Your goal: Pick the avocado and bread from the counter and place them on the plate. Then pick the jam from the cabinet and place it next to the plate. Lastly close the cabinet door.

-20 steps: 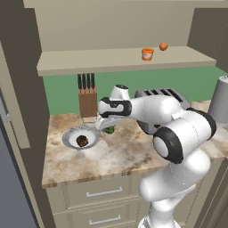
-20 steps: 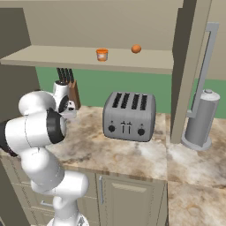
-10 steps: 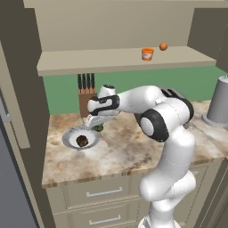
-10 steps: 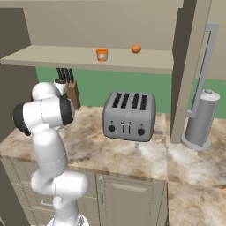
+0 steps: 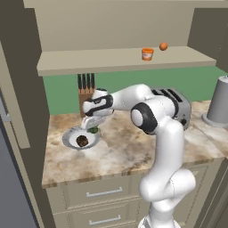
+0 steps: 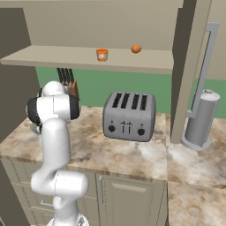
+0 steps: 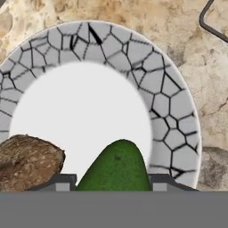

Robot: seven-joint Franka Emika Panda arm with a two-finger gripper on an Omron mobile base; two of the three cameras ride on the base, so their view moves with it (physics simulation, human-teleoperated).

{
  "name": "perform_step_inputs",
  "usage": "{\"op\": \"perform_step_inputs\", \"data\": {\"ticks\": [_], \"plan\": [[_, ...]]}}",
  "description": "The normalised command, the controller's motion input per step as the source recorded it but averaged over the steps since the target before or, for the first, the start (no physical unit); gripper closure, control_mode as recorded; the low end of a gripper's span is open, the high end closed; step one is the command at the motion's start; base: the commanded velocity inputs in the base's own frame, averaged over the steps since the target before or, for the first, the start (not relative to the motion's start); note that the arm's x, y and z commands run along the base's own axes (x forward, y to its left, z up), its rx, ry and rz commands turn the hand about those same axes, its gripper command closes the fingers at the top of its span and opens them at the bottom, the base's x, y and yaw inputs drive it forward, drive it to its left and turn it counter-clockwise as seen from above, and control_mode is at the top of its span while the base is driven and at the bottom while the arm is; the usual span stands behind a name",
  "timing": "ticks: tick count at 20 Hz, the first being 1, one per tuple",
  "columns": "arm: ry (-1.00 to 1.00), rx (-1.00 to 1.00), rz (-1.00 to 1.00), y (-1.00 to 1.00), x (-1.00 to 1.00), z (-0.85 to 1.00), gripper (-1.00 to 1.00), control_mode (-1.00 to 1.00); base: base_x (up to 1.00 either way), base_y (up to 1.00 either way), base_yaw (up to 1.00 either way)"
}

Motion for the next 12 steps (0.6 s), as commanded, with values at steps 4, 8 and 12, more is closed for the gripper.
{"op": "perform_step_inputs", "data": {"ticks": [4,8,12], "plan": [[0.06,0.0,0.05,0.13,0.23,-0.33,1.0,-1.0,0.0,0.0,0.0],[0.03,0.0,0.01,0.14,0.07,-0.25,1.0,-1.0,0.0,0.0,0.0],[0.0,0.0,0.0,0.15,0.0,-0.16,1.0,-1.0,0.0,0.0,0.0]]}}
